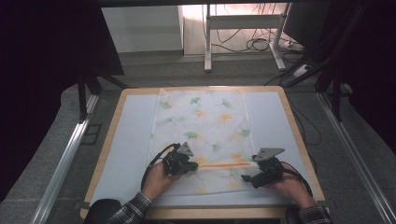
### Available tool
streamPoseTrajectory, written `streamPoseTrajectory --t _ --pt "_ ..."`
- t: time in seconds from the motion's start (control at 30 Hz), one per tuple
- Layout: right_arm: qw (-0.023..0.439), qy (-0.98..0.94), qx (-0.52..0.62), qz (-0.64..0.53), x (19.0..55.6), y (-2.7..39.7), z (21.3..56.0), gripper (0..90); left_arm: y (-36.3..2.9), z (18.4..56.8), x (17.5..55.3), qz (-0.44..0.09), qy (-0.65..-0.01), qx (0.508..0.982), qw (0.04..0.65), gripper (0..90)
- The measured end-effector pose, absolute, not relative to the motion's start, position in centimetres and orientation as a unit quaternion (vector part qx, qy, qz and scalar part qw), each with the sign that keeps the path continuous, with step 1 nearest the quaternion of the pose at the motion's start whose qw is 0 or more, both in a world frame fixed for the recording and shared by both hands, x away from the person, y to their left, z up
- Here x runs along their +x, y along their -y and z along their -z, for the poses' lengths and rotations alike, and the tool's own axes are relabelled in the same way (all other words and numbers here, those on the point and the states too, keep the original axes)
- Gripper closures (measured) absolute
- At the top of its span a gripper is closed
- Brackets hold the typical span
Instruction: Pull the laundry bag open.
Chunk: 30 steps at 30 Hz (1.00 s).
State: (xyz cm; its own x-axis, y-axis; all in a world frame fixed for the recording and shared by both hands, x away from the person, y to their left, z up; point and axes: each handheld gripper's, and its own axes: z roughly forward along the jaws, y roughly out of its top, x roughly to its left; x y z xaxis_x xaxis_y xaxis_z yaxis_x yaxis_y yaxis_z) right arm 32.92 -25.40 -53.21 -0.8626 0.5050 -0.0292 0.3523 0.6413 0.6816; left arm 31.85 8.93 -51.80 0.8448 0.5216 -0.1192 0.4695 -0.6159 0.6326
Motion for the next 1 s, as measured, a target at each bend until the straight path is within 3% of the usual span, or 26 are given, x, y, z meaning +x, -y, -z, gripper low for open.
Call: streamPoseTrajectory --t 1.0 --pt "0.110 -0.899 0.239 -0.350 32.9 25.4 53.2 7.4 -12.3 51.4 30.8 -0.054 -0.299 0.891 0.337 90.0"
